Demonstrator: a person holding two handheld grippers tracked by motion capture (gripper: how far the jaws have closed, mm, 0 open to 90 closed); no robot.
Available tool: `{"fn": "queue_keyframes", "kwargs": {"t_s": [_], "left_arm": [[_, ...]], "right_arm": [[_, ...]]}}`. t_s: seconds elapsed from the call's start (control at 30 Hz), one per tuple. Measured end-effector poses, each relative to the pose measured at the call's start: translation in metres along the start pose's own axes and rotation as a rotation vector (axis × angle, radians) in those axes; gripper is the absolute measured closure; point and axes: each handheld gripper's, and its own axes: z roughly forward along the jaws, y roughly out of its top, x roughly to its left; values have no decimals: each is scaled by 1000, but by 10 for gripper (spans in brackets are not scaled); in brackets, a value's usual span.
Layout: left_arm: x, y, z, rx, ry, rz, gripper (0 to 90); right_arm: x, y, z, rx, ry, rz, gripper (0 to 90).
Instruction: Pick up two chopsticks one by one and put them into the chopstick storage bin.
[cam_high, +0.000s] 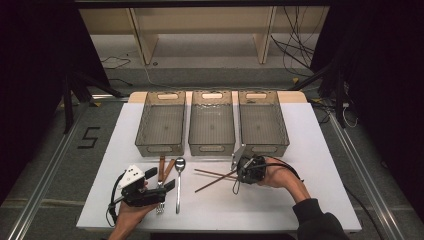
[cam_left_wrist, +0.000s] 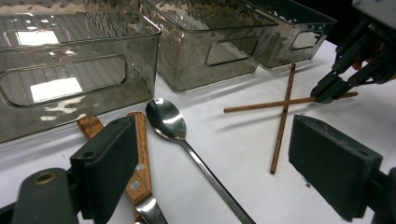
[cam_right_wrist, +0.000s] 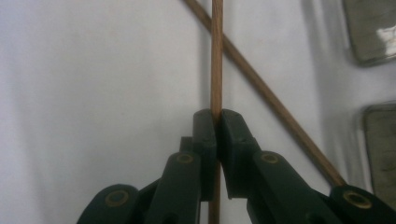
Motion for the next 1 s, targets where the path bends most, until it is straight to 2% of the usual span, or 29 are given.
{"fn": "queue_keyframes", "kwargs": {"t_s": [0.07, 0.17, 0.2, 0.27, 0.3, 0.37, 0.47, 0.5, 0.53, 0.57, 0.6, 0.7, 0.77, 0.8, 0.9, 1.0], "left_arm": [[0, 0, 0, -1, 0, -3, 156], [0, 0, 0, 0, 1, 2, 157], [0, 0, 0, 0, 2, 5, 156], [-1, 0, 0, 4, 2, 6, 156], [0, 0, 1, 5, 2, 9, 157], [-1, 0, 1, 4, 0, 5, 156], [-1, 0, 1, 8, -2, 9, 157], [-1, 1, 2, 10, 0, 8, 157], [-1, 1, 2, 13, 2, 3, 157], [-1, 1, 3, 16, 2, -6, 157], [-2, 2, 3, 16, 0, -17, 157], [-6, 7, 7, 16, -28, -36, 158], [-12, 13, 10, 31, -45, -34, 158], [-15, 16, 12, 40, -54, -37, 158], [-26, 25, 18, 56, -87, -18, 158], [-37, 36, 26, 71, -117, -6, 165]], "right_arm": [[2, -1, -9, -55, -13, 8, 856], [4, -1, -16, -83, -29, 24, 856], [7, -1, -21, -125, -49, 39, 856], [8, -1, -25, -145, -58, 51, 856], [12, -1, -31, -205, -75, 91, 856], [15, 0, -36, -271, -87, 135, 856], [21, 0, -40, -373, -84, 232, 855], [24, 0, -40, -398, -78, 263, 856], [24, 0, -40, -398, -78, 263, 856], [29, 1, -39, -439, -74, 310, 856], [31, 1, -39, -456, -74, 327, 856], [40, 2, -38, -516, -57, 371, 856], [43, 4, -37, -524, -54, 381, 855], [46, 6, -38, -549, -64, 403, 855], [48, 8, -39, -587, -53, 424, 856], [53, 11, -39, -623, -62, 442, 855]]}}
